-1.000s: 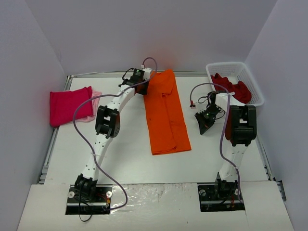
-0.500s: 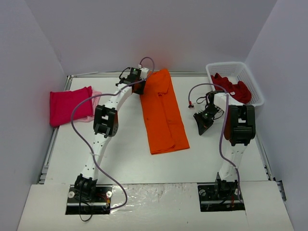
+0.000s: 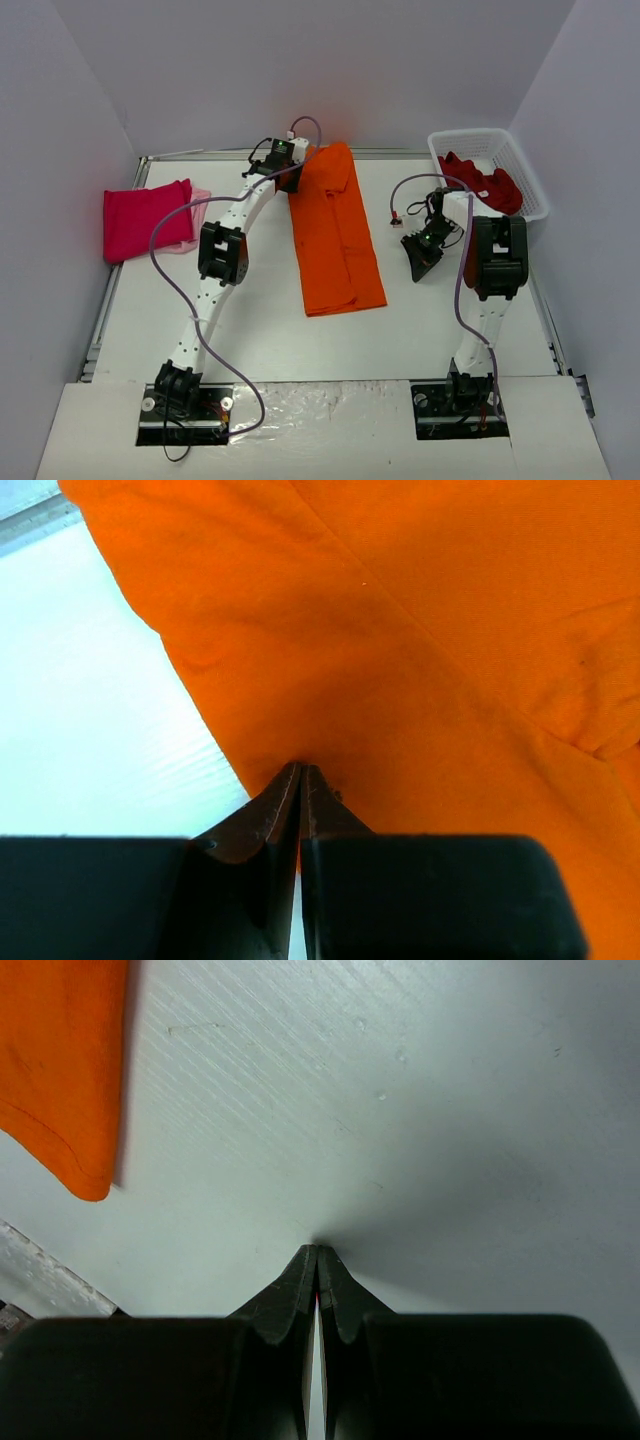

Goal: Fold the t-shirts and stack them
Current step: Rotate the tshirt 90 degrees

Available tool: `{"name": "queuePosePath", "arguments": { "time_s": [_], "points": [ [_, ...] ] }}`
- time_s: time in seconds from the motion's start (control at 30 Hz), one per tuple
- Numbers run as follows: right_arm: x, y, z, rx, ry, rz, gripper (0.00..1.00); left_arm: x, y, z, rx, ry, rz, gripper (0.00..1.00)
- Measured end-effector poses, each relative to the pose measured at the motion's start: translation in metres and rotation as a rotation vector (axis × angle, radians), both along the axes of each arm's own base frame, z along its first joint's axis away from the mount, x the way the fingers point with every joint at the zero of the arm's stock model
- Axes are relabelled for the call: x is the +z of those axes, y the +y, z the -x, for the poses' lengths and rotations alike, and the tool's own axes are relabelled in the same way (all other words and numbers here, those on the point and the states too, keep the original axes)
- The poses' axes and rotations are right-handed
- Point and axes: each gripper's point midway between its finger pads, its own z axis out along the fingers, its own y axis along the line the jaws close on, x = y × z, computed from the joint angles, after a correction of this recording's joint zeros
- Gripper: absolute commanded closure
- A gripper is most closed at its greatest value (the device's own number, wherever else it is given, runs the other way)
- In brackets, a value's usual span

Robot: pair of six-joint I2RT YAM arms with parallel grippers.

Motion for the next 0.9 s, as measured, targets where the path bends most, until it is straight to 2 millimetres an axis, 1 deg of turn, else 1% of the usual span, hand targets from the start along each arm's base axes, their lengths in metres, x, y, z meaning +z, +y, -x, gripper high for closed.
{"name": "queuePosePath", "arguments": {
  "time_s": [0.1, 0.27, 0.33, 0.5, 0.63, 0.7, 0.8, 0.83, 0.9],
  "points": [
    [0.000, 0.000, 0.001, -0.001, 0.011, -0.001, 1.00, 0.000, 0.000, -0.004, -0.002, -0.021, -0.013, 0.95],
    [-0.001, 0.001, 0.004, -0.003, 0.035, -0.004, 1.00, 0.001, -0.005, -0.012, -0.015, -0.063, -0.031, 0.91],
    [-0.001, 0.002, 0.006, -0.004, 0.047, -0.006, 1.00, 0.002, -0.007, -0.012, -0.024, -0.074, -0.043, 0.88],
    [-0.001, 0.004, 0.010, -0.003, 0.079, -0.013, 1.00, 0.002, -0.014, -0.014, -0.048, -0.106, -0.076, 0.87],
    [-0.001, 0.006, 0.014, 0.004, 0.096, -0.013, 1.00, 0.002, -0.019, -0.013, -0.058, -0.121, -0.099, 0.77],
    [-0.001, 0.007, 0.015, 0.007, 0.103, -0.013, 1.00, 0.002, -0.019, -0.013, -0.055, -0.129, -0.120, 0.76],
    [-0.001, 0.009, 0.017, 0.015, 0.108, -0.012, 1.00, 0.003, -0.011, -0.014, -0.034, -0.138, -0.165, 0.70],
    [-0.001, 0.009, 0.017, 0.018, 0.109, -0.012, 1.00, 0.003, -0.008, -0.011, -0.029, -0.136, -0.188, 0.64],
    [-0.001, 0.010, 0.018, 0.022, 0.109, -0.011, 1.00, 0.006, 0.001, -0.005, -0.016, -0.126, -0.235, 0.60]
  ]
}}
